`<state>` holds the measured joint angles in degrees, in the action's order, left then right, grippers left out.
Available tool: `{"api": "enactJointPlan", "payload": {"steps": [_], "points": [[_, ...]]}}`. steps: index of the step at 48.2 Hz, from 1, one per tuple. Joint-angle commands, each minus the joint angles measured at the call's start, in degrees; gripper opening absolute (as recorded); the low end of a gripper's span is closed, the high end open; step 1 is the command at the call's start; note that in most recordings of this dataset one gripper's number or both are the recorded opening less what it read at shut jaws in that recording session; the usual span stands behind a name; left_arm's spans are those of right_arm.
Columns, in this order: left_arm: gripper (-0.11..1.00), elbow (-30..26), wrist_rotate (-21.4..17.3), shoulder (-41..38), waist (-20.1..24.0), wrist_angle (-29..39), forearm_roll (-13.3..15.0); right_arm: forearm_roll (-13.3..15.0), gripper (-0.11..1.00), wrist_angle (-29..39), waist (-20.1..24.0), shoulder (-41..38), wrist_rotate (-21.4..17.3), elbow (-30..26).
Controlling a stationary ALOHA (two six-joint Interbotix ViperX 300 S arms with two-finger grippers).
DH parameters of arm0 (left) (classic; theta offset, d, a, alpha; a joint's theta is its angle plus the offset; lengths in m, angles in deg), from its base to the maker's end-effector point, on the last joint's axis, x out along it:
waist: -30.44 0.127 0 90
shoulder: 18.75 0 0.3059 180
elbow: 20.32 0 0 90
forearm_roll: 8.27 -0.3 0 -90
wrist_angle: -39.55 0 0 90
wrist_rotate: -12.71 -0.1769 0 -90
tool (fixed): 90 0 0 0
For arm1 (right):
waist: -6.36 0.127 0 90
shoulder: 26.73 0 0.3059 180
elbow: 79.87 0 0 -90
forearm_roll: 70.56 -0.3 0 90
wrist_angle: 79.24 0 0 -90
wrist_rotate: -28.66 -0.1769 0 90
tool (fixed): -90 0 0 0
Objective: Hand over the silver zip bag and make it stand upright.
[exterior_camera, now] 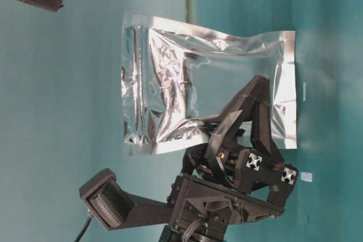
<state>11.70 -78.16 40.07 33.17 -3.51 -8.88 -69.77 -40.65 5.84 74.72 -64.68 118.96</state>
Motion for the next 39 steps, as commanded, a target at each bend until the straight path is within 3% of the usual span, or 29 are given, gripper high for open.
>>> {"api": "enactJointPlan", "payload": {"steps": [1, 39], "points": [[0.27, 0.09, 0.09, 0.44, -0.26, 0.97, 0.0, -0.18, 0.86, -0.7, 0.26, 1.05, -0.53, -0.44], [0.27, -0.09, -0.26, 0.7, -0.44, 1.32, 0.09, -0.35, 0.86, -1.76, 0.44, 1.05, -0.53, -0.44]]}}
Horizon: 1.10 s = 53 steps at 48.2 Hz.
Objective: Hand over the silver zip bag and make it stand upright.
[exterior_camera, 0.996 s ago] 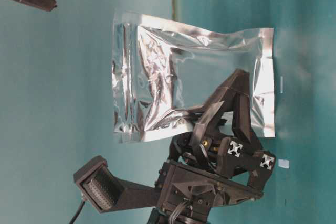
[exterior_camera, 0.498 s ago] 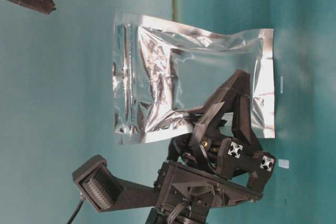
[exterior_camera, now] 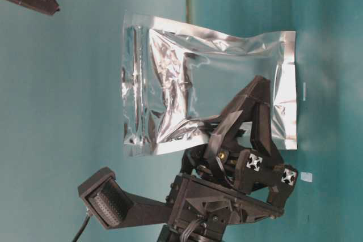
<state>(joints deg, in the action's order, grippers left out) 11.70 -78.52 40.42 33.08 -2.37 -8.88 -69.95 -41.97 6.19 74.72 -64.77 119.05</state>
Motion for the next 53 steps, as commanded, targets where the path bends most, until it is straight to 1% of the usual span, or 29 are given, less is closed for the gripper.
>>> {"api": "enactJointPlan", "payload": {"steps": [1, 42, 53], "points": [[0.27, -0.09, 0.18, 0.35, -0.35, 0.18, 0.0, -0.18, 0.86, -0.44, 0.09, 1.05, -0.44, -0.53], [0.27, -0.18, 0.44, 0.35, -0.79, 0.18, 0.0, -0.18, 0.86, -0.53, 0.09, 1.05, -0.62, 0.09], [0.27, -0.26, 0.44, 0.35, -0.79, 0.18, 0.0, -0.18, 0.86, -1.05, 0.0, 1.05, -2.02, 0.35]]}}
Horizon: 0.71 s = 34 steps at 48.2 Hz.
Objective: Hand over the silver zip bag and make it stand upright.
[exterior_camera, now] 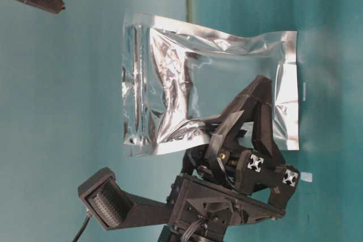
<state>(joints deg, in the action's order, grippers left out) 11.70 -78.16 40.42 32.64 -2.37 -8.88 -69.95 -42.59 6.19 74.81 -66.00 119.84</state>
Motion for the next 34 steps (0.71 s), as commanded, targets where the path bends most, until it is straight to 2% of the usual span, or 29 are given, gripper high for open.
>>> {"api": "enactJointPlan", "payload": {"steps": [1, 34], "points": [[0.27, -0.35, 0.09, 0.35, -0.35, 0.18, 0.09, -0.18, 0.86, -0.44, 0.09, 0.97, -0.88, -0.35], [0.27, -0.26, 0.09, 0.44, -0.44, 0.18, 0.09, -0.18, 0.86, -1.05, 0.62, 0.97, -0.97, -0.26]]}}
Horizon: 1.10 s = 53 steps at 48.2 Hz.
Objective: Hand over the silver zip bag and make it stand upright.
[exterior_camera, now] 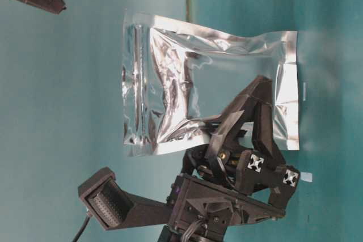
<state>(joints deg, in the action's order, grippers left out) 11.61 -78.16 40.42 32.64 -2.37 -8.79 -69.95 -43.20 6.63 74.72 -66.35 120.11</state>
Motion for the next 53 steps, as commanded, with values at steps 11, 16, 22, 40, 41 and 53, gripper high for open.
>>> {"api": "enactJointPlan", "payload": {"steps": [11, 16, 22, 40, 41, 53], "points": [[0.27, -0.18, 0.09, 0.35, -0.53, 0.18, 0.0, -0.18, 0.86, -0.44, 0.26, 1.05, -0.53, -0.53], [0.27, -0.09, 0.18, 0.35, -0.62, 0.18, -0.09, -0.18, 0.86, -0.44, 0.26, 1.05, -0.53, -0.62], [0.27, -0.18, 0.26, 0.44, -0.79, 0.18, 0.0, -0.18, 0.86, -0.44, 0.44, 1.05, -0.53, -0.53], [0.27, -0.09, 0.35, 0.79, -1.32, 0.18, -0.09, -0.18, 0.86, -0.7, 1.32, 1.23, -0.44, -0.26], [0.27, 0.0, 0.35, 0.79, -1.23, 0.18, -0.09, -0.18, 0.86, -0.7, 1.41, 1.32, -0.44, -0.26], [0.27, 0.26, 0.35, 0.88, -1.58, 0.18, -0.09, -0.18, 0.86, -0.79, 1.41, 2.02, -0.44, 0.35]]}}
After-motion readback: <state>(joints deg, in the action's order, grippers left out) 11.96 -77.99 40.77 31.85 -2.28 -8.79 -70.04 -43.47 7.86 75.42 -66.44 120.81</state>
